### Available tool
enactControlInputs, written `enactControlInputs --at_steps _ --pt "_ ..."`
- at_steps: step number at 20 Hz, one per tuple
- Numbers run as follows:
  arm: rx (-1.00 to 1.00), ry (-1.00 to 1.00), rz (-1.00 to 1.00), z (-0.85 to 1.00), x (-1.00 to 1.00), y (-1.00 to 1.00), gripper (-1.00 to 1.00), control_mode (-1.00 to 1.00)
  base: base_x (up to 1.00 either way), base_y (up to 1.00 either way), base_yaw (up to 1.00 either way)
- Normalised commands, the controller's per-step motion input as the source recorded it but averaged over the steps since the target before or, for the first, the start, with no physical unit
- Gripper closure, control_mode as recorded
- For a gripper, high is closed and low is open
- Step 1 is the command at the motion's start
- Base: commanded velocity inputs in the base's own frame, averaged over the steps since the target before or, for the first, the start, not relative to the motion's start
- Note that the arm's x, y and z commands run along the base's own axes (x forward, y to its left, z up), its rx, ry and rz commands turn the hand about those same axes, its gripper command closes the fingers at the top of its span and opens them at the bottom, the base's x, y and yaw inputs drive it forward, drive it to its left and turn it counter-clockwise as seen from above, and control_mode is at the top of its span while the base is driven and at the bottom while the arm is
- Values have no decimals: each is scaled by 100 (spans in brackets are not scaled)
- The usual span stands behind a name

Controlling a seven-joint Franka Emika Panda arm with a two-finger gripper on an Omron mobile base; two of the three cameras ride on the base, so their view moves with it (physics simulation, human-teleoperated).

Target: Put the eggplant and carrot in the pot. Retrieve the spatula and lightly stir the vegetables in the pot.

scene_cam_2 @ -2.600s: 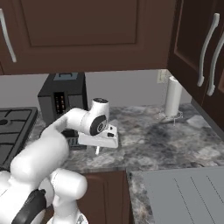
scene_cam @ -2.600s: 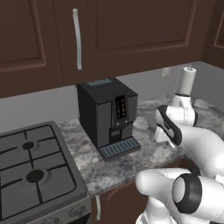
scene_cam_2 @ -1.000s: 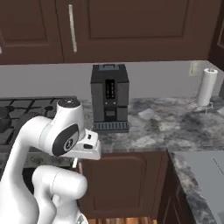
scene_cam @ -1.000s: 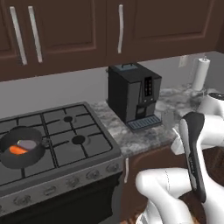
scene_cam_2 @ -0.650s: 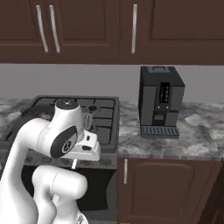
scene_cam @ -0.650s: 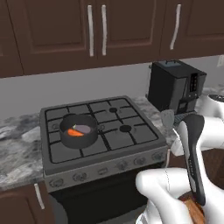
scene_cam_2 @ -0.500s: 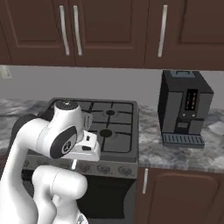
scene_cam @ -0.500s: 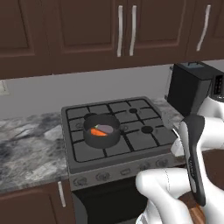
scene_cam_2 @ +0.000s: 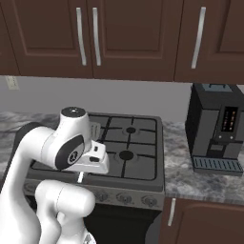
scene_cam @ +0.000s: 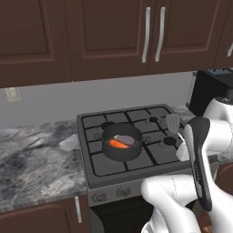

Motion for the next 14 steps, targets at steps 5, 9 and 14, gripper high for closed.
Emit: enactControlInputs --at_steps 5,9,14 --pt "0 0 0 0 0 0 100 100 0 0 0" --pt "-2 0 0 5 0 6 100 -100 0 0 0" --pt "-33 2 6 67 0 74 100 -100 0 0 0"
